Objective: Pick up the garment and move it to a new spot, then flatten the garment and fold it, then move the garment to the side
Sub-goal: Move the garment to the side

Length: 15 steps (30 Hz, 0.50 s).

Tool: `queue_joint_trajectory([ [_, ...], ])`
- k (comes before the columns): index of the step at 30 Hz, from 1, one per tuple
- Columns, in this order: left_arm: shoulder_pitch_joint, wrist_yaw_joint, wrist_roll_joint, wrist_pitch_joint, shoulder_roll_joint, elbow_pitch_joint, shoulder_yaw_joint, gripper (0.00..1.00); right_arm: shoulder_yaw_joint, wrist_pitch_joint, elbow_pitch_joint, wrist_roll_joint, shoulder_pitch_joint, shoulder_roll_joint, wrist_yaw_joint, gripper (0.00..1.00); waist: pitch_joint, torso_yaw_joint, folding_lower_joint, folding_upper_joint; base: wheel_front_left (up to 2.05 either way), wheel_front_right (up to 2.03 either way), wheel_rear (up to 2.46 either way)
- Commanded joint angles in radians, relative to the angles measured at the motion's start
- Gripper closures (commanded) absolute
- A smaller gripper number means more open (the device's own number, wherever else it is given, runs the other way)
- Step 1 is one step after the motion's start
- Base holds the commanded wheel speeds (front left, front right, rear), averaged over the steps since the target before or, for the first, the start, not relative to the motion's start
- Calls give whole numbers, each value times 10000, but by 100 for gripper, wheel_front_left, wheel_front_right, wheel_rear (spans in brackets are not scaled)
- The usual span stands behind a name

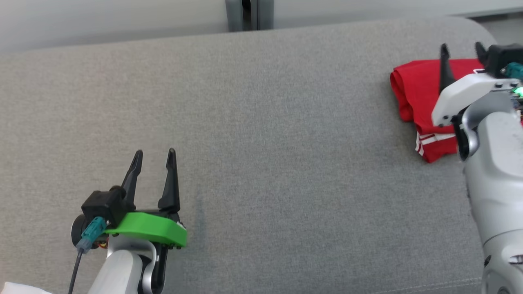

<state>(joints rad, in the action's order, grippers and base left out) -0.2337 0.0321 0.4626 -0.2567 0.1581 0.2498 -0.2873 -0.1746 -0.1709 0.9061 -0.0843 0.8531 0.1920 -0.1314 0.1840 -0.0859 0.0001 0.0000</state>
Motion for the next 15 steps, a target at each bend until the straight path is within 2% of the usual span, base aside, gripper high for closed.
queue_joint_trajectory([
  [1, 235, 63, 97, -39, -4, 81, 100, 0, 200, -110, -166, 240, -362, -117, 16, 0, -876, 237, -1, 0, 0, 0, 0],
  [8, 821, 188, 286, -81, -89, 338, 401, 0, 980, -277, -1507, 1194, -2010, -650, 16, 0, -1689, 570, -1, 0, 0, 0, 0],
  [15, 1477, 366, 431, -82, -214, 503, 675, 0, 1158, -316, -3214, 1660, -4271, -1229, 16, 0, -2082, 827, -1, 0, 0, 0, 0],
])
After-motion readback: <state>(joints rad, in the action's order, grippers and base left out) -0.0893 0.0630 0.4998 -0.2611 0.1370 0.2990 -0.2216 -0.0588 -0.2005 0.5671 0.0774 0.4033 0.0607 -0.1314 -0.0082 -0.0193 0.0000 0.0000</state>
